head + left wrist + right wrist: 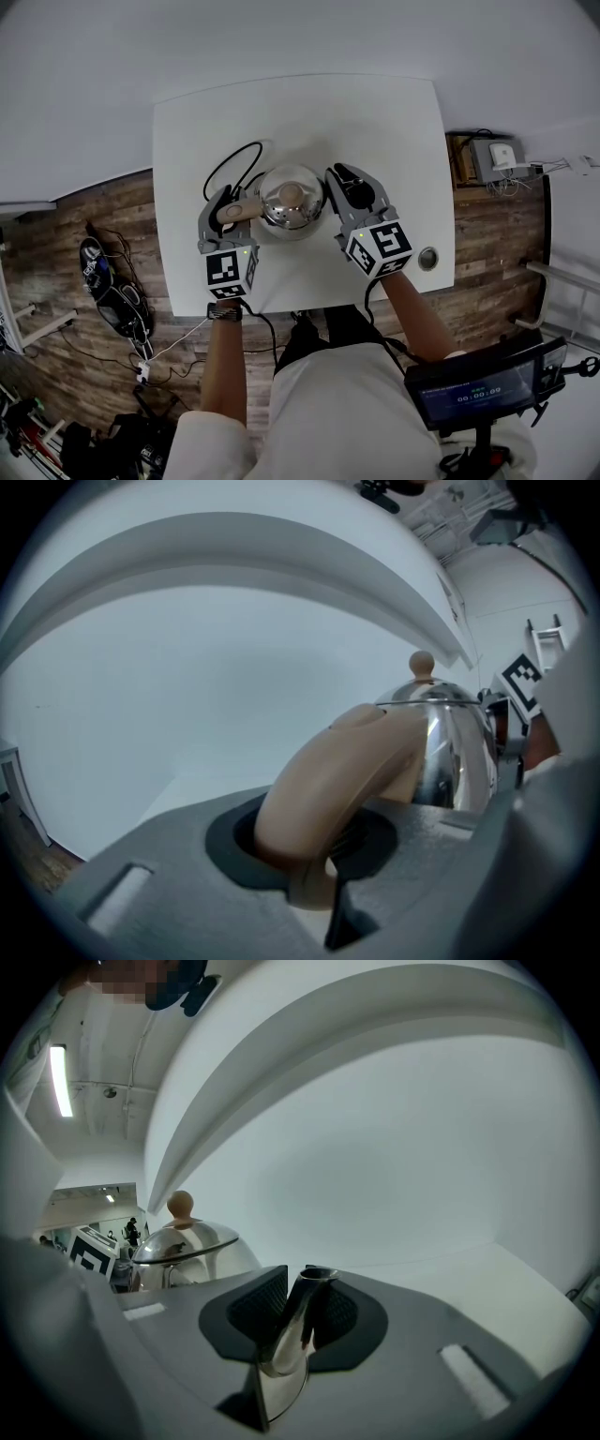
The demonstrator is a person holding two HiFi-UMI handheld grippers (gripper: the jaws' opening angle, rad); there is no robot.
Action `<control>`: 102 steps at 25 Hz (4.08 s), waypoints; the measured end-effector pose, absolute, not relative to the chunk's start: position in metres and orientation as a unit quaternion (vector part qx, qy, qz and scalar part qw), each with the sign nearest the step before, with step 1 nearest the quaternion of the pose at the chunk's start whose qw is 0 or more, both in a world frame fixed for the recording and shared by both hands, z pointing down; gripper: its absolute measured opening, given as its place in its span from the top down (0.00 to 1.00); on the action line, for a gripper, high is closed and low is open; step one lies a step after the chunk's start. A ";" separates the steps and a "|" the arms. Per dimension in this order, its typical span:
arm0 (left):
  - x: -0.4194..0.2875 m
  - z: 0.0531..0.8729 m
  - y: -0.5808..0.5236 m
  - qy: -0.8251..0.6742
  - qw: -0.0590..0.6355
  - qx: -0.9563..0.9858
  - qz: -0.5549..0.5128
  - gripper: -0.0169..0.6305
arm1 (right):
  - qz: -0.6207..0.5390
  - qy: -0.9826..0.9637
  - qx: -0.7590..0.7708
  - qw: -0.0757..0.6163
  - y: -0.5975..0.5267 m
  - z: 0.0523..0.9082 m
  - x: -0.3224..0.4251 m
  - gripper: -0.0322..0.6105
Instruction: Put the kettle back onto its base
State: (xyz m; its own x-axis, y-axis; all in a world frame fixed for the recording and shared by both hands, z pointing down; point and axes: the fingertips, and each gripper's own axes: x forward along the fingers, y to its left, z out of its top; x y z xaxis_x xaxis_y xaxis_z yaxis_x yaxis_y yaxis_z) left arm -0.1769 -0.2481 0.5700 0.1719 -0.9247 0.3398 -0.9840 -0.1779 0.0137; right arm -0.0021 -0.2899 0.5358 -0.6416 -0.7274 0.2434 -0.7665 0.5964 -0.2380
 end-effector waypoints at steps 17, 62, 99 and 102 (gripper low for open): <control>-0.177 0.579 -0.239 -0.638 0.108 0.749 0.140 0.86 | 0.159 -0.890 0.421 0.069 -0.281 0.545 -0.001 0.85; -0.184 0.554 -0.196 -0.643 0.076 0.743 0.171 0.66 | 0.113 -0.868 0.473 0.100 -0.244 0.503 0.037 0.73; -0.126 0.287 -0.095 -0.600 -0.097 0.792 0.049 0.89 | -0.039 -0.885 0.464 -0.010 -0.112 0.279 0.024 0.83; -0.127 0.276 -0.090 -0.601 -0.099 0.792 0.039 0.92 | -0.043 -0.883 0.467 -0.009 -0.111 0.271 0.025 0.86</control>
